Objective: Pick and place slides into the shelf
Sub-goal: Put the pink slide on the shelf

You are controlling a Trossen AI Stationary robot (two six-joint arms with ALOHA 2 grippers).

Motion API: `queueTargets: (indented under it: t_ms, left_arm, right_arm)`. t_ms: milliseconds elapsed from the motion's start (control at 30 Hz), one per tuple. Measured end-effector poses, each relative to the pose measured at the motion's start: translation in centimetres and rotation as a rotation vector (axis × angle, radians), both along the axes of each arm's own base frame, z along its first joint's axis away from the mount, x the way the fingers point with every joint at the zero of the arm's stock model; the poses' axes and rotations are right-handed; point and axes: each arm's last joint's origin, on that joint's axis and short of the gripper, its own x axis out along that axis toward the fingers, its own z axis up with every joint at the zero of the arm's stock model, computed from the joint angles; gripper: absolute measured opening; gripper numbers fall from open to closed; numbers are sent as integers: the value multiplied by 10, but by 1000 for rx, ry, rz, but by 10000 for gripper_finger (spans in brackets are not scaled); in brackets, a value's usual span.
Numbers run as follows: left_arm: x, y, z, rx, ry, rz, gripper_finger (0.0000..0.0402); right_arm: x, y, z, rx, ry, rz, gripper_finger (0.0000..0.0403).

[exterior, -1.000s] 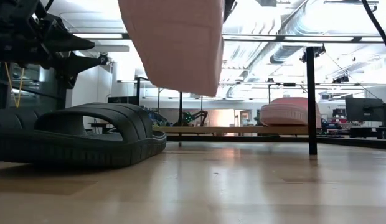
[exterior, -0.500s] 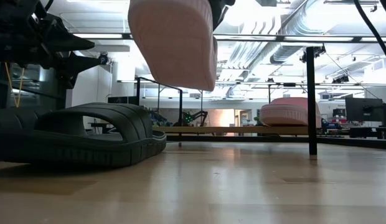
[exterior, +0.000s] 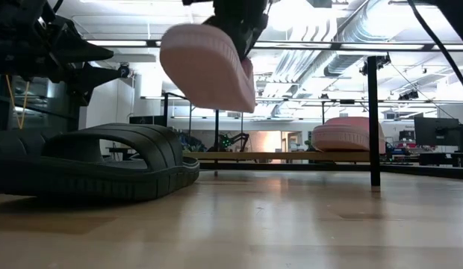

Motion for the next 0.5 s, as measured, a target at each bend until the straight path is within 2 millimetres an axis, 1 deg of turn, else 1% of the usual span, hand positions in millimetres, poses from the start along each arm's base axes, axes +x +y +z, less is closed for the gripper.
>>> queueTargets:
  t_ms: [133, 233, 367, 500]
  left_arm:
    - [0, 0, 0, 1, 0, 0, 205]
    - [0, 0, 0, 1, 0, 0, 205]
    - [0, 0, 0, 0, 1, -6, 205]
    - [0, 0, 0, 0, 0, -6, 205]
  right_arm:
    - [3, -14, 0, -5, 21, -14, 0]
    - [2, -24, 4, 0, 19, -34, 0]
    - [-8, -35, 17, 2, 13, -55, 0]
    - [-28, -46, 30, 0, -9, -98, 0]
